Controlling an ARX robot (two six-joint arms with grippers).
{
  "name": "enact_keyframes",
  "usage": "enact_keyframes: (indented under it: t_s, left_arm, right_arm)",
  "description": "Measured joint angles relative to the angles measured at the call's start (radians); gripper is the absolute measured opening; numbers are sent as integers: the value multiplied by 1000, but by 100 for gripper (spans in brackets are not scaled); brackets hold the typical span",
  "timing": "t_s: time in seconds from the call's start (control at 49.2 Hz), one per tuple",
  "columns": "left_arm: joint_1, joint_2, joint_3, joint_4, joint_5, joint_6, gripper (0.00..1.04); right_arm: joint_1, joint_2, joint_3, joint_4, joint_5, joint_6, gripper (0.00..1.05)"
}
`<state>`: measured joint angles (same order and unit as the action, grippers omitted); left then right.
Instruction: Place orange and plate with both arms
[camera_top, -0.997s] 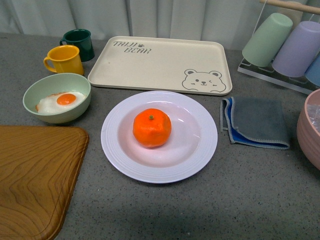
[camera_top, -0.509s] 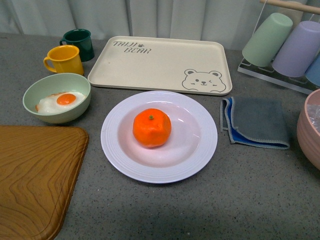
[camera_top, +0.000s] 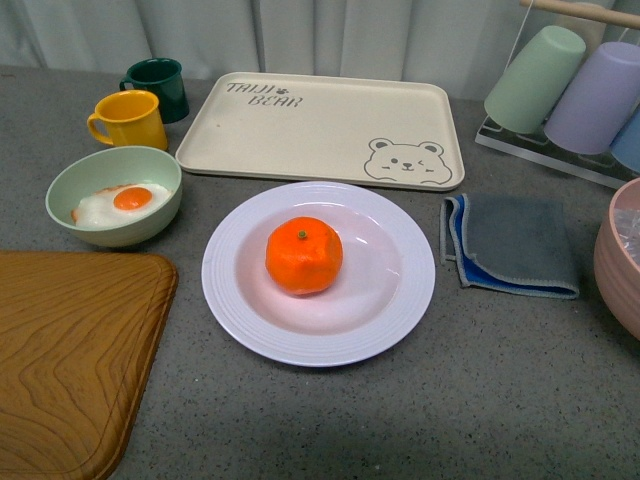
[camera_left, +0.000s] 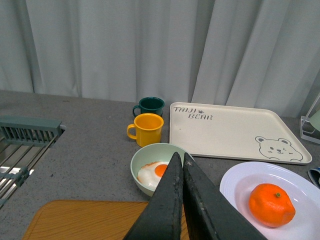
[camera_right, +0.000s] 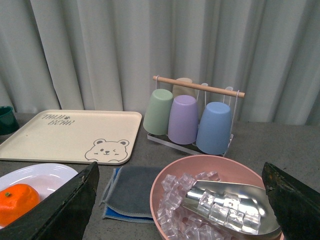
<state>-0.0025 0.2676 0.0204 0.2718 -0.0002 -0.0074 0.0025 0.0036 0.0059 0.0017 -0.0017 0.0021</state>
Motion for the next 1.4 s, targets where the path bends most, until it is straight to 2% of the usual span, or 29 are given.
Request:
enact_keyframes:
  t_s: [0.407, 0.529, 0.712, 1.302, 1.363, 1.383, 1.404]
  left_arm:
    - [0, -96, 0, -96, 0, 0, 4]
    - [0, -240, 0, -262, 0, 0, 4]
    - [0, -262, 0, -270, 0, -1, 5]
    - [0, -263, 0, -270, 0, 0, 98]
    - [0, -263, 0, -270, 0, 2, 99]
    - [0, -263, 0, -270, 0, 2, 98]
    - [0, -263, 0, -270, 0, 2, 97]
  right_arm:
    - [0, 0, 0, 0, 0, 0, 95]
    - [0, 0, 0, 0, 0, 0, 95]
    - [0, 0, 0, 0, 0, 0, 95]
    - [0, 0, 0, 0, 0, 0, 95]
    - [0, 0, 0, 0, 1, -1, 95]
    - [7, 6, 2, -10, 27, -19, 95]
    - [24, 26, 14, -44, 94, -60, 95]
